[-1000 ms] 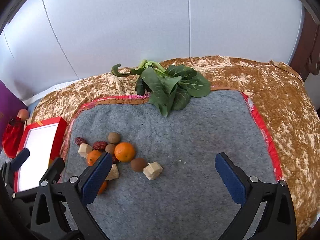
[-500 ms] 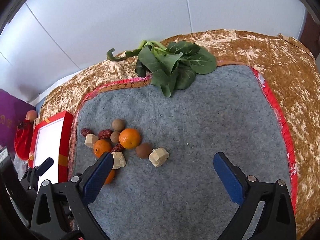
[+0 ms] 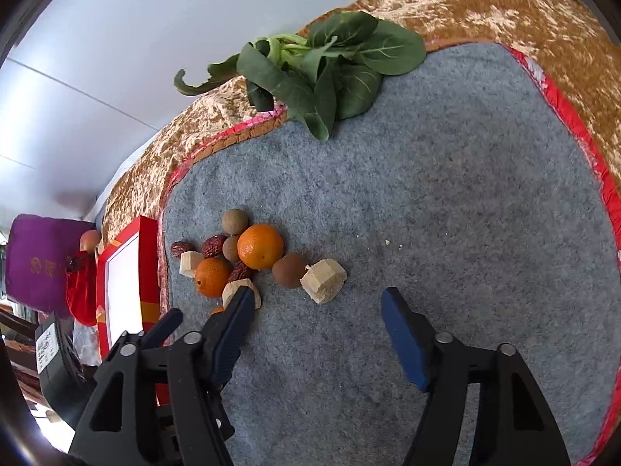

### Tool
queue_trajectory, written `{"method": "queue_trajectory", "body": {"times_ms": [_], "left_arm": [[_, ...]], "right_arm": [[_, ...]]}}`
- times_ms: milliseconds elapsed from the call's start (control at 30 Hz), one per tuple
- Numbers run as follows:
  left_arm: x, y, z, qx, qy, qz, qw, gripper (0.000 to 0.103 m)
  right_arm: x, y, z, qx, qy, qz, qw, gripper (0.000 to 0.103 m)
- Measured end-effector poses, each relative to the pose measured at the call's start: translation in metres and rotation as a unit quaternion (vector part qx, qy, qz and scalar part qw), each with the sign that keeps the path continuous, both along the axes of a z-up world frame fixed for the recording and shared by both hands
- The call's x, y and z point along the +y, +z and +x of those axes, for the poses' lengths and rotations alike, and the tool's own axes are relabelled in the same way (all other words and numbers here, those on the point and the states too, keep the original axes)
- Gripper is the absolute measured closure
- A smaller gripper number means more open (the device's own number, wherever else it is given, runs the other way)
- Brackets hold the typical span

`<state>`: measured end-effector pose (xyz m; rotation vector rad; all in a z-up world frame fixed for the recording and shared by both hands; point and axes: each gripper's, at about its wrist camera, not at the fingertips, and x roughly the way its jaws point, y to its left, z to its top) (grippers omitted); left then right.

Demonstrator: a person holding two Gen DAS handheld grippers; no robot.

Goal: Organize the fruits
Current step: 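Move the left gripper to the mandarin orange and close on it, then grasp the pale cube with the right gripper while the left carries the orange to the tray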

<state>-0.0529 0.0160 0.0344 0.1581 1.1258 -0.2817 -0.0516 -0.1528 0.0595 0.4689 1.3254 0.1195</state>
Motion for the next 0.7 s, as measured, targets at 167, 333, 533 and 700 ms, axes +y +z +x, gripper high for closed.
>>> {"method": "queue_trajectory", "body": {"times_ms": [167, 333, 533, 700], "left_arm": [[-0.006, -0.002, 0.004, 0.004, -0.006, -0.009, 0.9999, 0.051], [-0.007, 0.000, 0.006, 0.015, -0.025, -0.034, 0.9990, 0.057], [-0.012, -0.004, 0.006, 0.023, -0.035, -0.036, 0.9985, 0.069], [-0.011, -0.003, 0.005, 0.018, -0.032, -0.036, 0.9987, 0.072]], "right_arm": [[0.005, -0.008, 0.009, 0.006, -0.003, -0.001, 1.000, 0.052], [0.014, -0.015, 0.013, 0.012, 0.006, -0.017, 1.000, 0.060], [0.016, -0.014, 0.012, 0.003, 0.015, -0.026, 1.000, 0.074], [0.019, -0.013, 0.009, -0.006, 0.020, -0.032, 0.999, 0.078]]}}
